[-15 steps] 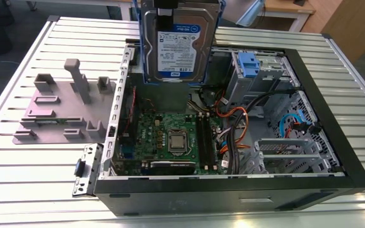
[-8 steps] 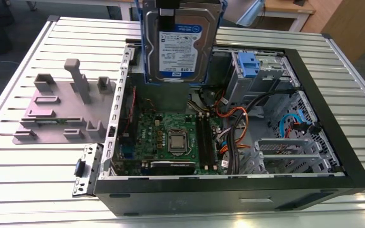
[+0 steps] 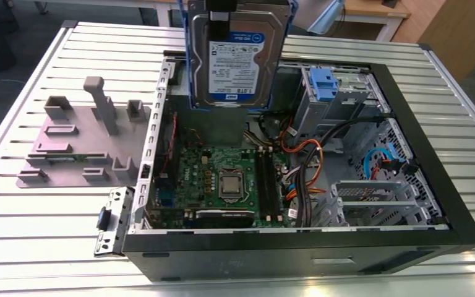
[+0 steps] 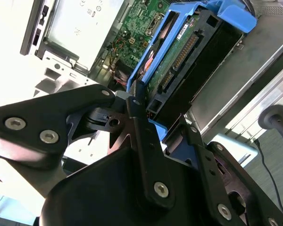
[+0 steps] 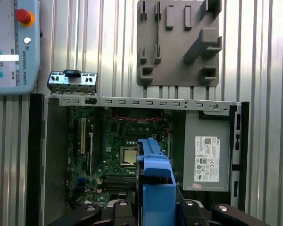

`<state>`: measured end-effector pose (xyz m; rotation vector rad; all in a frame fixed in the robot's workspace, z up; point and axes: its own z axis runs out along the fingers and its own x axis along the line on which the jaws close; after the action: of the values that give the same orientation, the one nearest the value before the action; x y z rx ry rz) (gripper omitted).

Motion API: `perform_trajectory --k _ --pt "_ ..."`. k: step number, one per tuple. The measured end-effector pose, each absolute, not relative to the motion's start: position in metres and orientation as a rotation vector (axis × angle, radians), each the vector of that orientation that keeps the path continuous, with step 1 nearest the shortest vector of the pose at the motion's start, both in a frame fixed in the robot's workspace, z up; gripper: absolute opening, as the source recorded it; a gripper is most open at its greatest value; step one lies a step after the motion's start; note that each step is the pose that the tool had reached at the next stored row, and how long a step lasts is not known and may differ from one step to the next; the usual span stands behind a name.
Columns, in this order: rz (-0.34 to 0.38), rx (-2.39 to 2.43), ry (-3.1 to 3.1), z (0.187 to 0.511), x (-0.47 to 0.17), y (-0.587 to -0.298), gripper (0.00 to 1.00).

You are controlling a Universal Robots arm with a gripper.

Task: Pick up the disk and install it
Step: 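Pick up the disk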

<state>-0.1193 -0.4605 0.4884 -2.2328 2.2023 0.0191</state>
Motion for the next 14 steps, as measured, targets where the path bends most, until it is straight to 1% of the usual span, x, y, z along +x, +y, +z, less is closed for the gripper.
perform_trajectory --k 14 --pt "0.019 -2.233 2.203 0.4883 -0.1162 -0.4605 0.36"
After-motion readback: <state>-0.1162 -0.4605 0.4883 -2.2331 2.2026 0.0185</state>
